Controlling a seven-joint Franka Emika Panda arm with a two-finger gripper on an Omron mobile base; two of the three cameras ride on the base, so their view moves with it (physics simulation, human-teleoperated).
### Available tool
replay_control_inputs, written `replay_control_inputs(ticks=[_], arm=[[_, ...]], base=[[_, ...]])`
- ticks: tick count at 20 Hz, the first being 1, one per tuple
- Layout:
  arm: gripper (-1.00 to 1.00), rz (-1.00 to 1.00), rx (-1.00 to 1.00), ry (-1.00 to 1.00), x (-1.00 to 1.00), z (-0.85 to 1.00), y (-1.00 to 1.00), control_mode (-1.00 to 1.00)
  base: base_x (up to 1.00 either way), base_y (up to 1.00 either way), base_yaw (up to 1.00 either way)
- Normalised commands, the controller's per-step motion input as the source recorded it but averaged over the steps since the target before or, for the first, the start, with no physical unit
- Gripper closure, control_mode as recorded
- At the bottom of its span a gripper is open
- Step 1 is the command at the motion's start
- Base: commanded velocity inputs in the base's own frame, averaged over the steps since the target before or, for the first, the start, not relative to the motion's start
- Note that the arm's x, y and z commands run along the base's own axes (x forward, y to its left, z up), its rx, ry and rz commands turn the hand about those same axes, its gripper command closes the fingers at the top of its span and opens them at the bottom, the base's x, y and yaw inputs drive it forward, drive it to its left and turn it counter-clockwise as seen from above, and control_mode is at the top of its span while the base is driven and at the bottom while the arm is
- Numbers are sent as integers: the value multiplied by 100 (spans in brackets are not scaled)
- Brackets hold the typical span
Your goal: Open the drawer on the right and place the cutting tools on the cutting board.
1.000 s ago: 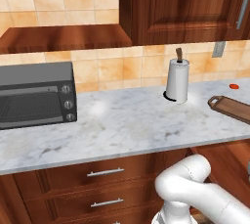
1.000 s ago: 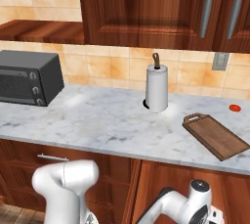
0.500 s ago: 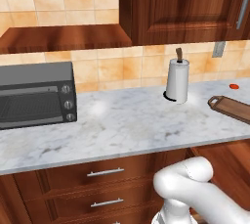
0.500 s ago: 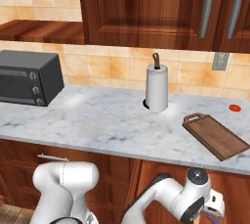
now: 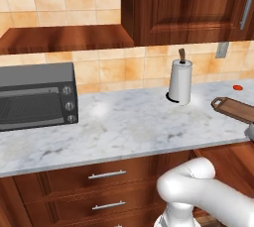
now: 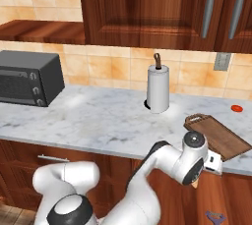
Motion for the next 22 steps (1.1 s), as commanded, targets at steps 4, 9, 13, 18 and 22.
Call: replay_control_inputs(ticks=[4, 9, 13, 18, 22], arm=[[100, 0, -2, 0, 100, 96, 0, -100], [100, -1, -3, 9, 75, 31, 3, -100], [100, 26, -4, 12, 22, 0, -4, -100], [100, 61, -10, 17, 30, -17, -39, -100], [100, 0, -2, 4, 7, 0, -5, -100]], base=[[0, 0, 0], [0, 0, 0], [0, 0, 0], [0, 0, 0], [0, 0, 0]])
